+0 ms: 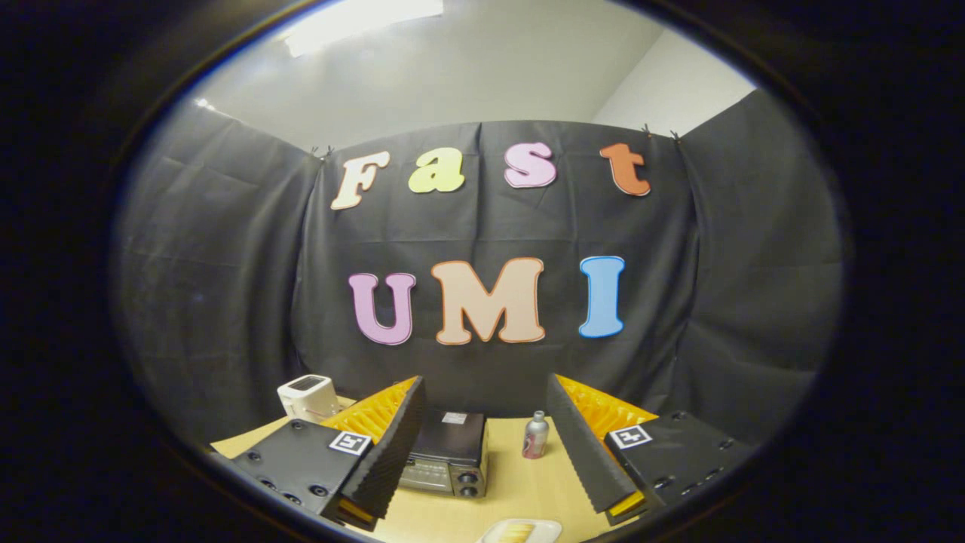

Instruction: Open the toaster oven, put the food inside, and close the toaster oven door.

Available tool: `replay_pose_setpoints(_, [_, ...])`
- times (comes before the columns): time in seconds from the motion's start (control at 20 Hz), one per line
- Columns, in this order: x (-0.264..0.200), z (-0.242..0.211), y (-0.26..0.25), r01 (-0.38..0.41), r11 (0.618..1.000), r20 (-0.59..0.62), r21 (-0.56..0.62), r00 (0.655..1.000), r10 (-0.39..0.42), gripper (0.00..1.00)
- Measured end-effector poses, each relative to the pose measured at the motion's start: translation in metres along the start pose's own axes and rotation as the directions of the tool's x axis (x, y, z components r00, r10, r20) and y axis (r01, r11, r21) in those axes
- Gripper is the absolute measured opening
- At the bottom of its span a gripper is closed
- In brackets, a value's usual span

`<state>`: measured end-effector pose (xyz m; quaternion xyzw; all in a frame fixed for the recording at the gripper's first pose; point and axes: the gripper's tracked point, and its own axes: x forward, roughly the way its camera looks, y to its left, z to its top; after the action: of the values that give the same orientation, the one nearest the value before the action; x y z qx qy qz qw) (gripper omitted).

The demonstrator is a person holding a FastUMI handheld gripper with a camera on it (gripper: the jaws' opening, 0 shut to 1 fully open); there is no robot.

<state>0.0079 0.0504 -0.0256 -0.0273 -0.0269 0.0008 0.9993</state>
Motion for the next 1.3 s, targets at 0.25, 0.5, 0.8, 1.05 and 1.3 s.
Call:
replay_pose_setpoints(0.25, [0.015, -0.033, 0.038, -0.045, 0.996, 0.029, 0.077, 0.999, 0.042, 0.98])
replay_pose_setpoints(0.5, [0.042, -0.072, 0.068, -0.075, 0.987, 0.046, 0.144, 0.997, 0.069, 0.98])
replay_pose_setpoints(0.8, [0.08, -0.14, 0.094, -0.052, 0.985, 0.005, 0.166, 0.999, 0.052, 0.98])
replay_pose_setpoints(1.05, [0.112, -0.193, 0.119, -0.03, 0.995, -0.027, 0.092, 0.999, 0.033, 0.98])
replay_pose_setpoints(1.3, [0.137, -0.232, 0.142, -0.023, 0.999, -0.068, 0.036, 0.997, 0.025, 0.98])
